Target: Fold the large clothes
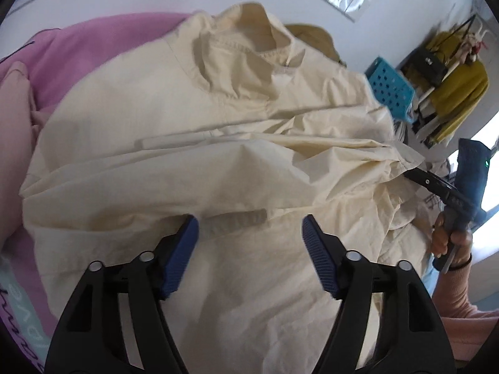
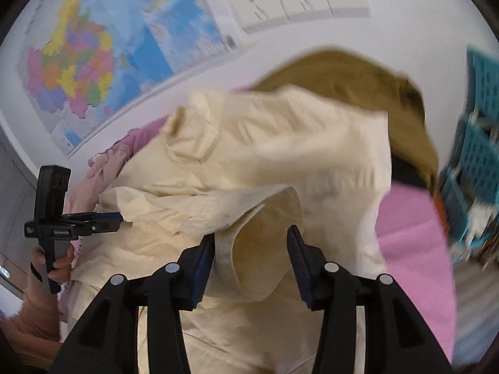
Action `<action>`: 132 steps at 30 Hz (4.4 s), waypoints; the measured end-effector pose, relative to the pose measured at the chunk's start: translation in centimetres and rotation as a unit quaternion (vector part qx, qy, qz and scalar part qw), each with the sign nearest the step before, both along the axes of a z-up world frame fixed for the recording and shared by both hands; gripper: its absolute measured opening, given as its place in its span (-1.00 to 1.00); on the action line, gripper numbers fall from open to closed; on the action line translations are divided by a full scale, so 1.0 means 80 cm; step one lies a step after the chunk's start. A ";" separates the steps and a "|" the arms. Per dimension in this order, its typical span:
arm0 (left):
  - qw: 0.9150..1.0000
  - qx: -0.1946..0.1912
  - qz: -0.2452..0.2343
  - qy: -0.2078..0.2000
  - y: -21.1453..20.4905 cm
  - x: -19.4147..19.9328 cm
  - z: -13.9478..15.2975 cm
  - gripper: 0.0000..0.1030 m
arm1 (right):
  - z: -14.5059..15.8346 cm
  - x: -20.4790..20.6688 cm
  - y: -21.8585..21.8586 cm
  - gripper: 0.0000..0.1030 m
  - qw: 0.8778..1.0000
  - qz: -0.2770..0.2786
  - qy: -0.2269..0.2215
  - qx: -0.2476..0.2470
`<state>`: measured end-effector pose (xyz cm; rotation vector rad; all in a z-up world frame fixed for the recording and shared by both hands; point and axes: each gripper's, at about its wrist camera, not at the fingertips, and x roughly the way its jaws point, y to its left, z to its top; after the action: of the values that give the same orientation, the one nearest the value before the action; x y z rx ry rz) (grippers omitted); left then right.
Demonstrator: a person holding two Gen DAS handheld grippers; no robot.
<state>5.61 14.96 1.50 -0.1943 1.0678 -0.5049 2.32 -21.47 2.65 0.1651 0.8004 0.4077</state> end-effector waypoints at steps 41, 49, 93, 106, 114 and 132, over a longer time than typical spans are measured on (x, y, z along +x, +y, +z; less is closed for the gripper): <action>0.995 -0.008 0.093 -0.042 0.111 -0.144 0.010 0.69 | -0.040 0.025 0.035 0.26 0.992 0.054 0.056 -0.097; 0.992 -0.050 0.109 -0.029 0.145 -0.217 -0.004 0.69 | 0.013 -0.063 -0.063 0.72 0.999 0.030 -0.001 0.019; 0.985 -0.161 0.044 -0.053 0.077 -0.322 0.034 -0.55 | -0.021 -0.212 -0.054 -0.66 0.952 0.196 0.016 0.234; 0.984 -0.166 0.034 0.048 0.073 -0.308 -0.049 -0.26 | -0.107 -0.216 -0.050 -0.43 0.957 0.167 0.119 0.206; 0.986 -0.163 0.038 -0.017 0.078 -0.311 0.011 -0.52 | -0.041 -0.215 -0.059 -0.65 0.949 0.174 0.053 0.258; 0.985 -0.160 0.048 -0.043 0.094 -0.237 0.104 -0.53 | 0.049 -0.118 -0.067 -0.68 0.936 0.135 -0.008 0.324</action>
<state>-13.32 22.47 9.78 -0.5015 0.8838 -0.5909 -7.12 -26.86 6.56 0.6703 0.6497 0.9290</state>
